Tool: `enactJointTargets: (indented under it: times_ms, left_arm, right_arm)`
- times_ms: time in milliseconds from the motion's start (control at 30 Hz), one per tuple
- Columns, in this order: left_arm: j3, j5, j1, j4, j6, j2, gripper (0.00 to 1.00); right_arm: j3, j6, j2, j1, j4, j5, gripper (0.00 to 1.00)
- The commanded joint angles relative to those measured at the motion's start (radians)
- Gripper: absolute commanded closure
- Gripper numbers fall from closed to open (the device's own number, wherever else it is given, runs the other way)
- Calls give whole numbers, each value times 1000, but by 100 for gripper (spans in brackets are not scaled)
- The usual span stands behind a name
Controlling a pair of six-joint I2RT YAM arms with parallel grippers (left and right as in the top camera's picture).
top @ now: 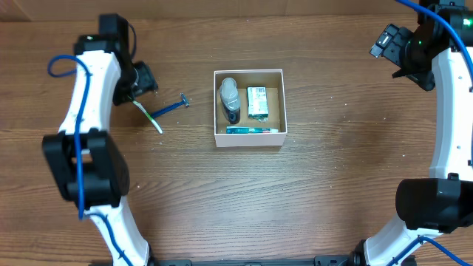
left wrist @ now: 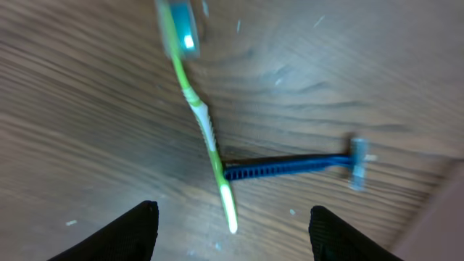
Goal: Pack container
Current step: 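Release the tube and withdraw the left gripper toward the toothbrush, then grasp the green toothbrush with the left gripper and lift it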
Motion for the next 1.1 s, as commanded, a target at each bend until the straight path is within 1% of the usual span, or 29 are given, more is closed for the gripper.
enactJointTargets:
  times_ms: [0, 200, 400, 533, 700, 867, 933, 1000, 1067]
  left_arm:
    - [-13, 48, 0, 27, -40, 91, 31]
    - [-13, 63, 0, 65, -40, 169, 32]
    - [-13, 51, 0, 82, -40, 200, 33]
    - [-18, 45, 1, 82, -42, 211, 37]
    - [-52, 22, 3, 97, -59, 211, 46]
    - [-88, 22, 6, 113, -60, 211, 48]
    - [-110, 22, 6, 131, -60, 211, 52]
    - [-133, 22, 6, 147, -63, 211, 60]
    - [-150, 22, 7, 159, -63, 211, 75]
  right_arm:
    - [9, -2, -5, -1, 2, 10, 0]
    - [9, -2, -5, -1, 2, 10, 0]
    - [8, -2, -5, -1, 2, 10, 0]
    - [8, -2, -5, -1, 2, 10, 0]
    - [8, -2, -5, -1, 2, 10, 0]
    - [8, -2, -5, -1, 2, 10, 0]
    - [8, -2, -5, -1, 2, 10, 0]
    - [8, -2, -5, -1, 2, 10, 0]
    - [8, -2, -5, -1, 2, 10, 0]
